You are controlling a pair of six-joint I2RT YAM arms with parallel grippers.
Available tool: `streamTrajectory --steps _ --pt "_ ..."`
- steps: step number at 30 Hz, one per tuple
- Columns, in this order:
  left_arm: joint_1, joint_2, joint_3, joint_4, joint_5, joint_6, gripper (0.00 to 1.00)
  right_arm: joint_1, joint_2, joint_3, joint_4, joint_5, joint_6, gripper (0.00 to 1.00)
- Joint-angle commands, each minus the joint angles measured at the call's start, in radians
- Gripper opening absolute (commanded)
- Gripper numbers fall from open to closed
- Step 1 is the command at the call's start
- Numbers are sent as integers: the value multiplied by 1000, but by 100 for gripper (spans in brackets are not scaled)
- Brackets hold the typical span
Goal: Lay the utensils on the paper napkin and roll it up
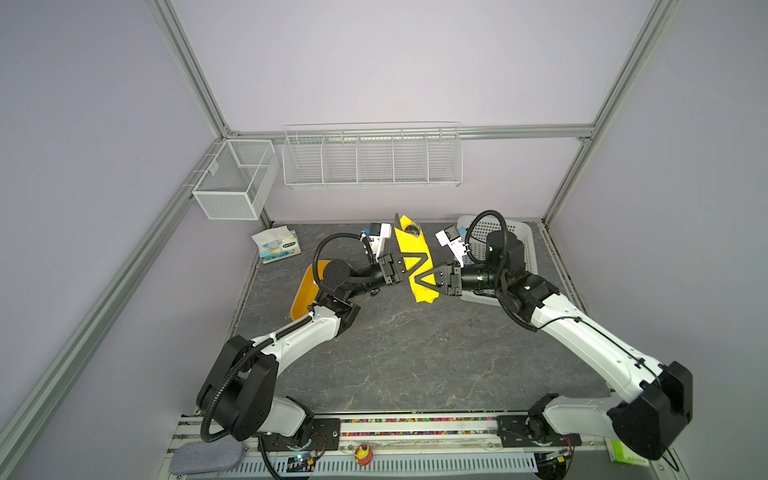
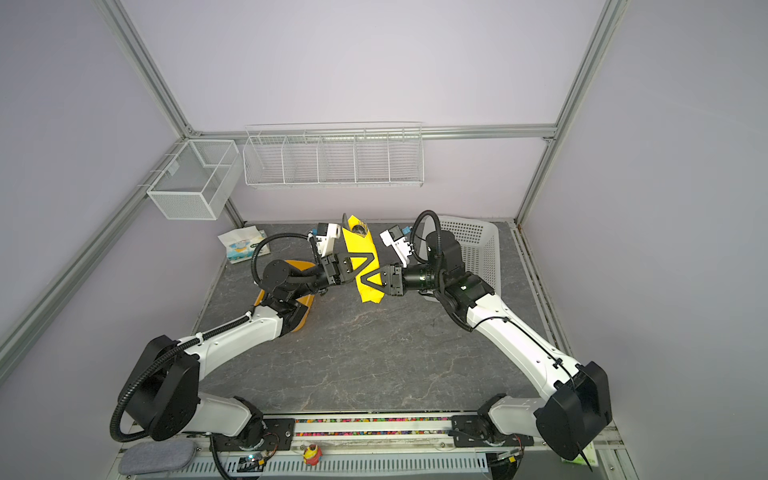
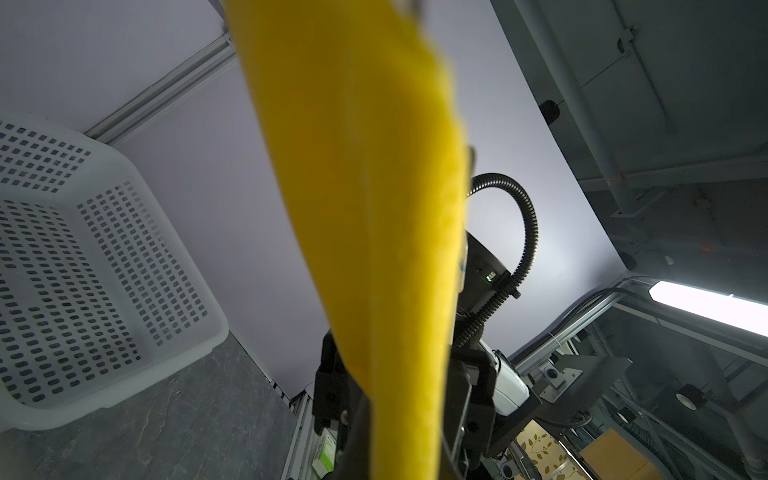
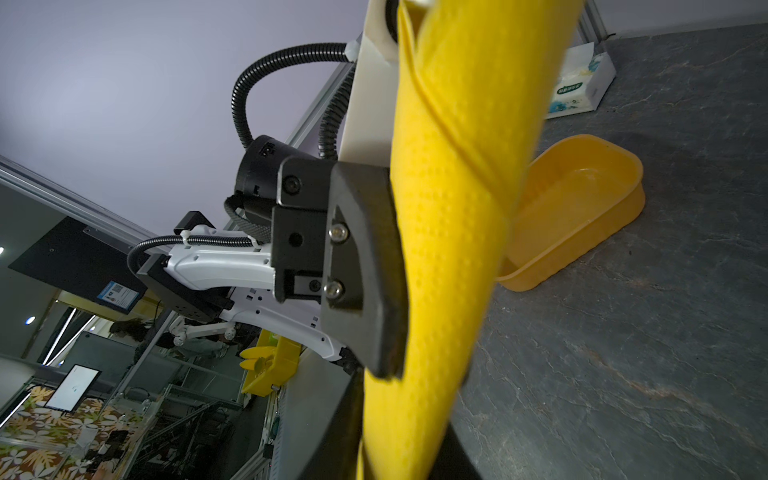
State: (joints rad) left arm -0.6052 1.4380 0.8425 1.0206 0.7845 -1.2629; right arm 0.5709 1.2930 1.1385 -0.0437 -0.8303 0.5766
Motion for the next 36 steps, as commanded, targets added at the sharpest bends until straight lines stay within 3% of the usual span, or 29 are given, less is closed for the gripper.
streamTrajectory --steps 1,3,5,9,17,22,36 --pt "0 -27 4 20 -1 6 0 -19 -58 -11 -49 53 -44 33" --pt "1 -28 4 5 -1 15 0 -30 -81 -13 -79 76 -58 37" --pt "0 -30 6 -18 -5 28 0 -45 -110 -12 -117 112 -69 48" --pt "0 -27 1 -43 -14 38 0 -94 -180 -20 -216 236 -106 60" --pt "1 -25 -13 -73 -27 56 0 -307 -222 -42 -519 606 -127 66" --pt "1 -27 -24 -79 -34 57 0 -399 -97 -34 -600 623 -166 67" --pt "1 -28 -42 -85 -22 60 0 -372 319 122 -576 438 -248 74"
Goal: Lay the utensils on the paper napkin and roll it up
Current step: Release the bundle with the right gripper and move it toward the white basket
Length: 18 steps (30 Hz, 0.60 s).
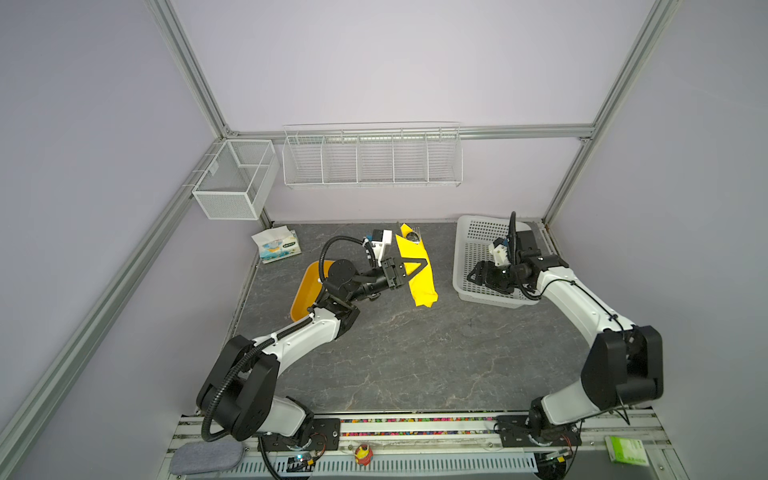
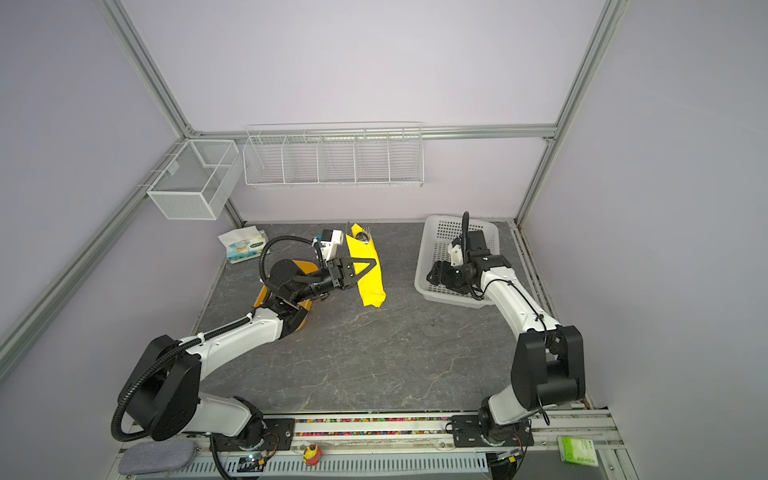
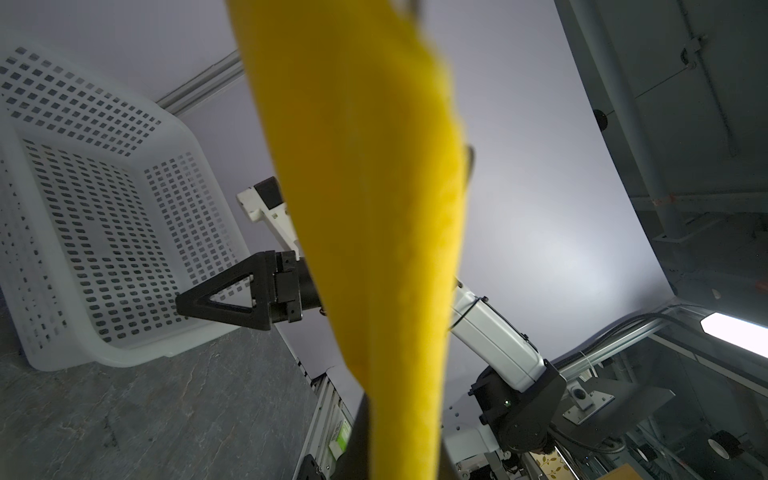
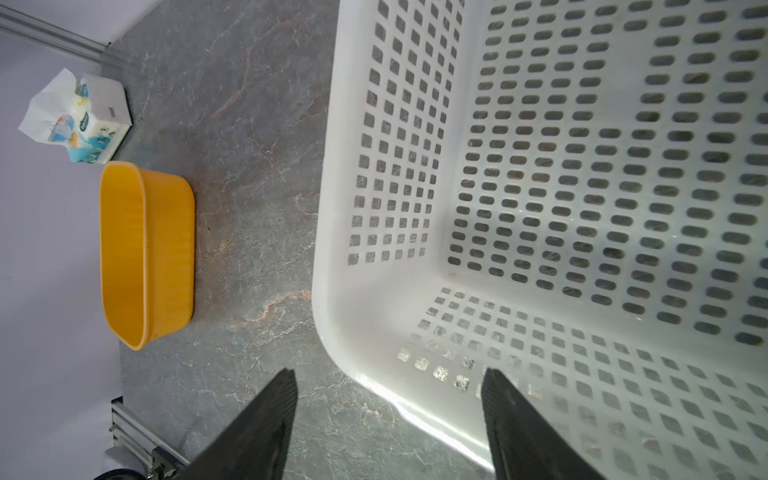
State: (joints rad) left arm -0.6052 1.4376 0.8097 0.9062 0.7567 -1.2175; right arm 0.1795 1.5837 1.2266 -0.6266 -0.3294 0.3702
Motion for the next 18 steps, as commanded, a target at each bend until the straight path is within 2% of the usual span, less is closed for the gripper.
streamTrajectory --steps 1,2,10,18 --pt "0 -28 -10 29 4 16 0 20 43 36 8 -71 -49 74" --pt "1 -29 -13 24 1 18 0 56 56 37 8 -77 -54 74" --pt "1 -35 -19 -6 -9 36 0 155 70 -28 31 -124 -87 74" --pt "2 -58 -22 -69 -35 71 0 268 -27 -185 128 -244 -58 74"
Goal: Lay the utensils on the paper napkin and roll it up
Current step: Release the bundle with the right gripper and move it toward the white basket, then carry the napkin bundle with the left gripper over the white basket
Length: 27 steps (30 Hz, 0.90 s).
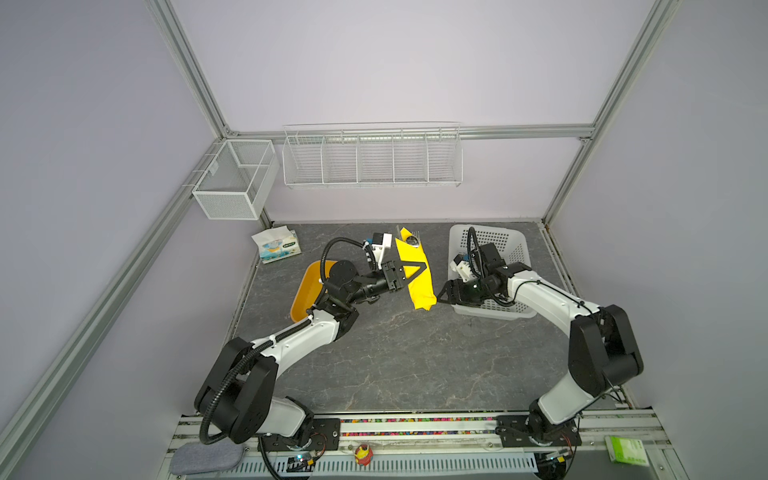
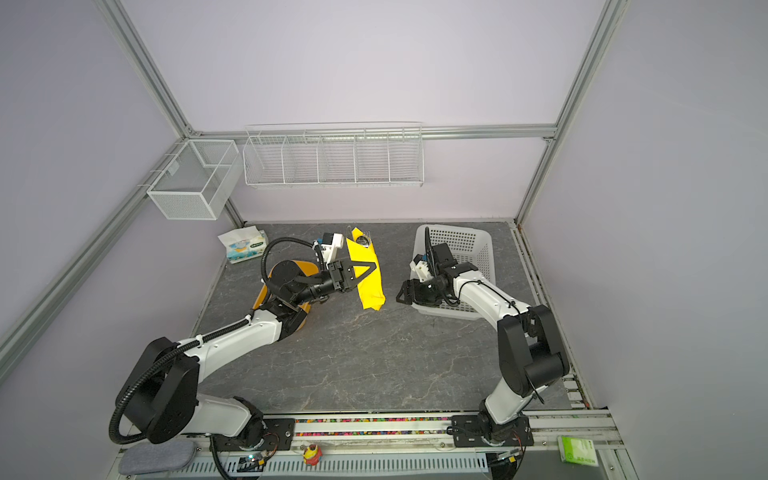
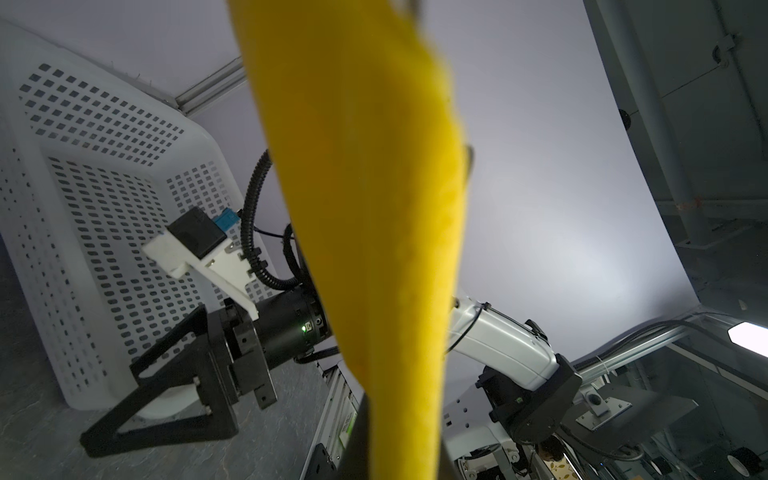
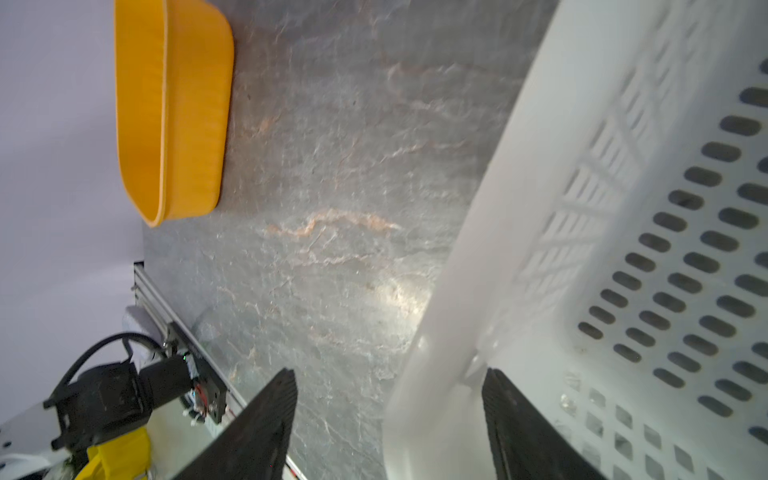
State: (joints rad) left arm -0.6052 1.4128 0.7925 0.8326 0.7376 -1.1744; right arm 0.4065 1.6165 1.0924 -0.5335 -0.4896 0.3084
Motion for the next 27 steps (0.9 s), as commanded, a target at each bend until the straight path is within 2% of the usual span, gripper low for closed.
streamTrajectory --steps 1,12,15,18,20,22,24,27 --pt "2 -37 -5 0 -24 31 0 59 -75 -70 44 -84 15 73" --pt "1 -66 -10 -17 -47 32 0 282 -155 -122 69 -86 56 73" --pt "2 -72 -6 -43 -42 44 0 285 -216 -122 45 11 72 74" --pt "0 -56 14 -76 -24 53 0 244 -316 -117 -5 174 87 75" --pt "1 -35 33 -122 -25 62 0 167 -387 -113 -63 272 113 76" --pt "-12 -5 68 -187 -20 82 0 77 -452 -122 -96 319 119 76" --pt "-41 34 127 -270 -13 163 0 -10 -510 -128 -130 377 121 78" --pt "-92 118 233 -398 -6 240 0 -134 -569 -136 -167 387 107 79"
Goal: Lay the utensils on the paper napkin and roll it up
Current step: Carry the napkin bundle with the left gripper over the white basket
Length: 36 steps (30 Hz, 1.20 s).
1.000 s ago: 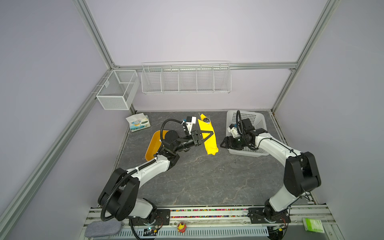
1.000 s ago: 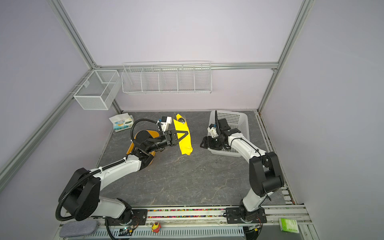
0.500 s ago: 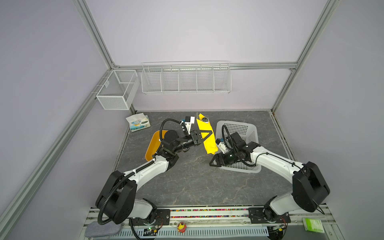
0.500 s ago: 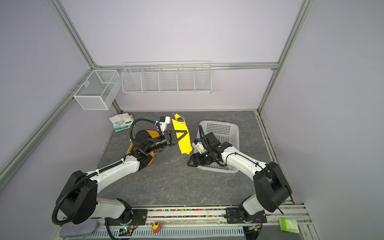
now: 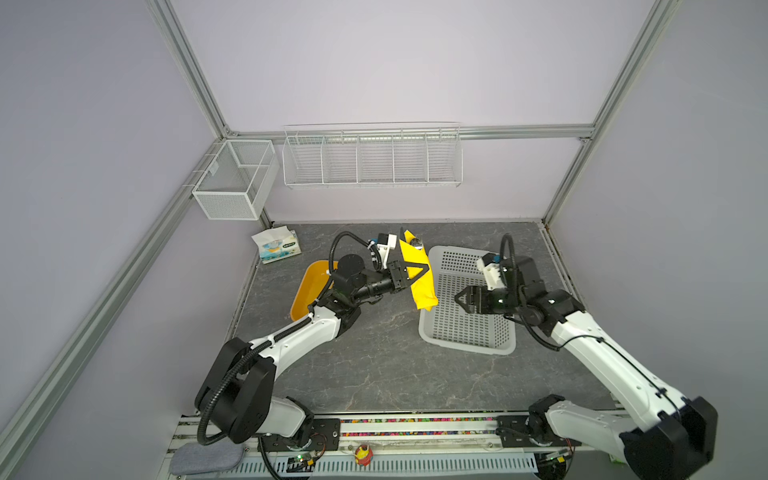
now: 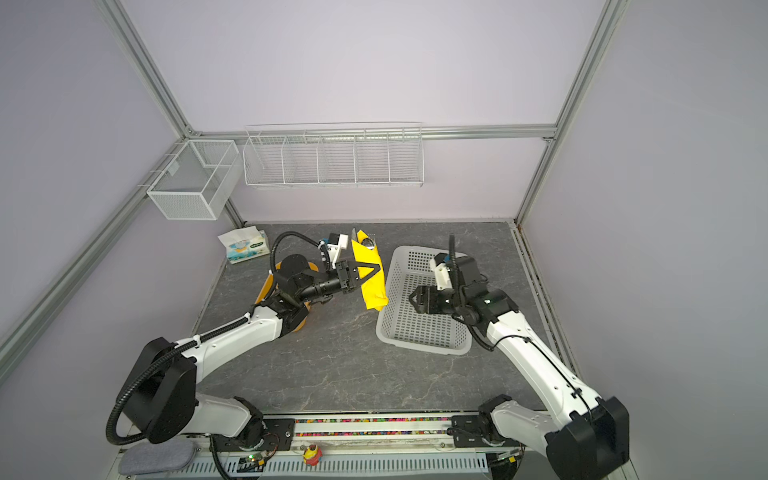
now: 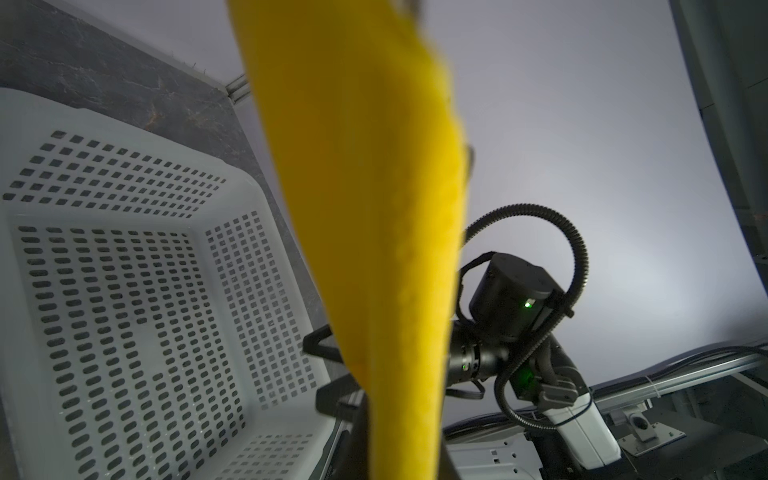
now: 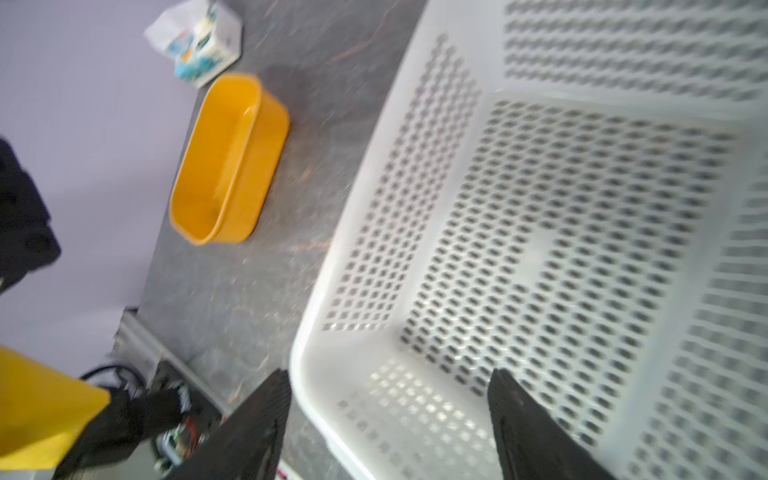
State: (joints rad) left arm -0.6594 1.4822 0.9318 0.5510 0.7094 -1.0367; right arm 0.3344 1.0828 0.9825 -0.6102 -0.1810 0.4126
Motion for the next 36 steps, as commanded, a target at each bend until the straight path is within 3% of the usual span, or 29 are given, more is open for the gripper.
streamTrajectory --steps 1,4,8,13,19,28,36 --pt "-51 83 126 -143 22 114 0 -106 -46 -28 -100 75 3 79" --pt "-94 190 199 -153 25 116 0 -232 -63 -55 -104 56 11 81" --pt "-147 343 308 -159 44 101 0 -371 -38 -97 -75 -58 12 81" --pt "-207 517 451 -183 58 87 0 -463 -14 -176 -20 -160 17 81" --pt "-244 674 593 -228 10 47 0 -482 38 -195 6 -231 -7 81" --pt "-285 813 813 -520 -82 130 0 -482 77 -220 61 -311 -4 81" --pt "-302 897 909 -571 -103 120 0 -482 91 -232 72 -337 -8 81"
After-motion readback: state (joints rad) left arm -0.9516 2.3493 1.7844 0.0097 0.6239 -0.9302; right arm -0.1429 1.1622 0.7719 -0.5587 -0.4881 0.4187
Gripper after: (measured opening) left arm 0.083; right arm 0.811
